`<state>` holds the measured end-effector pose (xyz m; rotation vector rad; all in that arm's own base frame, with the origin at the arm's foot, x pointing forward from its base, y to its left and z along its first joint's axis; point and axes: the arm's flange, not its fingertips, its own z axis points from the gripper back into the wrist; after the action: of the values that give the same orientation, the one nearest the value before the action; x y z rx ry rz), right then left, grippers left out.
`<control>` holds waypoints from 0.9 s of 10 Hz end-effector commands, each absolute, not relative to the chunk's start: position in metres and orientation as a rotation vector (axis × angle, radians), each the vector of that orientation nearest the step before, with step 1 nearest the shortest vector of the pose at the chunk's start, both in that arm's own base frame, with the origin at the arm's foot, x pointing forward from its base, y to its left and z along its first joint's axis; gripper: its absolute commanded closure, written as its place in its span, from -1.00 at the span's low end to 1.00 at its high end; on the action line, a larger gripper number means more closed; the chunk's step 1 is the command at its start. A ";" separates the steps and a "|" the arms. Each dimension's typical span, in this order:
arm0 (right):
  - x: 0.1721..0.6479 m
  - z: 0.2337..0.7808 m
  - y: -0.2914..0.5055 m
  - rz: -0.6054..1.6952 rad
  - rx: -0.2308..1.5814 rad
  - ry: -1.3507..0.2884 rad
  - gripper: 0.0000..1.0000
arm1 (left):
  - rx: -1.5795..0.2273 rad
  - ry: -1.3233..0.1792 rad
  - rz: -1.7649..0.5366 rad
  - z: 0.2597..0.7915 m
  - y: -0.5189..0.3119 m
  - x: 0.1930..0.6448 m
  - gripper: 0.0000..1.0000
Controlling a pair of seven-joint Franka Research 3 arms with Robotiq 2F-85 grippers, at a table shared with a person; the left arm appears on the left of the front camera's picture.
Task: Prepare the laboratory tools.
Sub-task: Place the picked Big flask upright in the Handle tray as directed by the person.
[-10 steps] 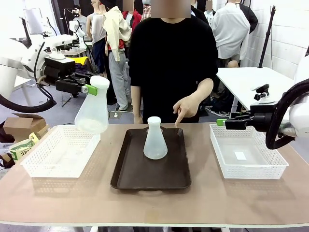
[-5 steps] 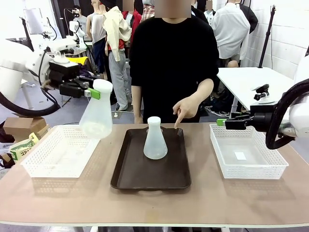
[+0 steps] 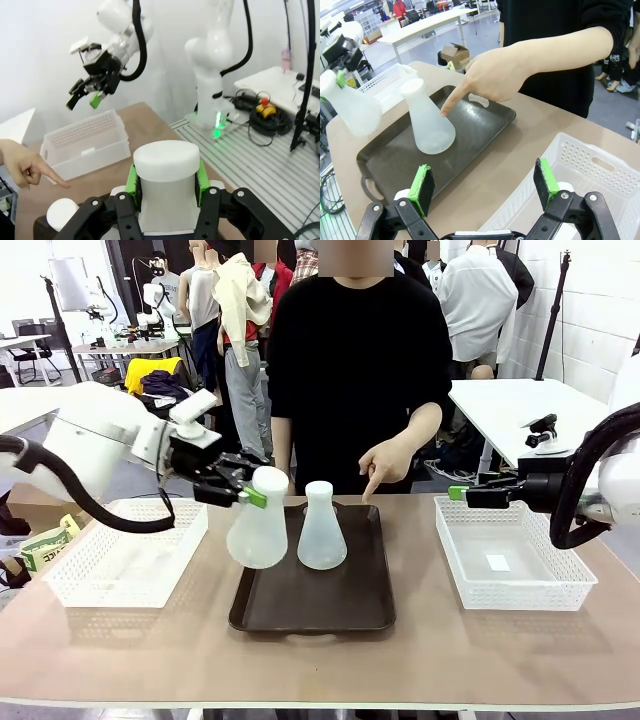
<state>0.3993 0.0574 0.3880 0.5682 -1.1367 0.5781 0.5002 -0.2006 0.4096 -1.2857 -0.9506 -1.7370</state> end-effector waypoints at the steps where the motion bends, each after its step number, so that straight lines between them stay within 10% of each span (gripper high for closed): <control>1: 0.399 0.387 0.058 0.571 0.580 -1.138 -1.00 | -1.200 -1.010 -1.772 0.399 -0.211 0.509 1.00; 9: 0.399 0.387 0.058 0.571 0.580 -1.138 -1.00 | -1.483 -1.216 -1.662 0.343 -0.228 0.519 1.00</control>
<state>0.3992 0.0574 0.3880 0.5681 -1.1367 0.5782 0.5155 -0.2280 0.3362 -1.4524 -1.1890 -1.7108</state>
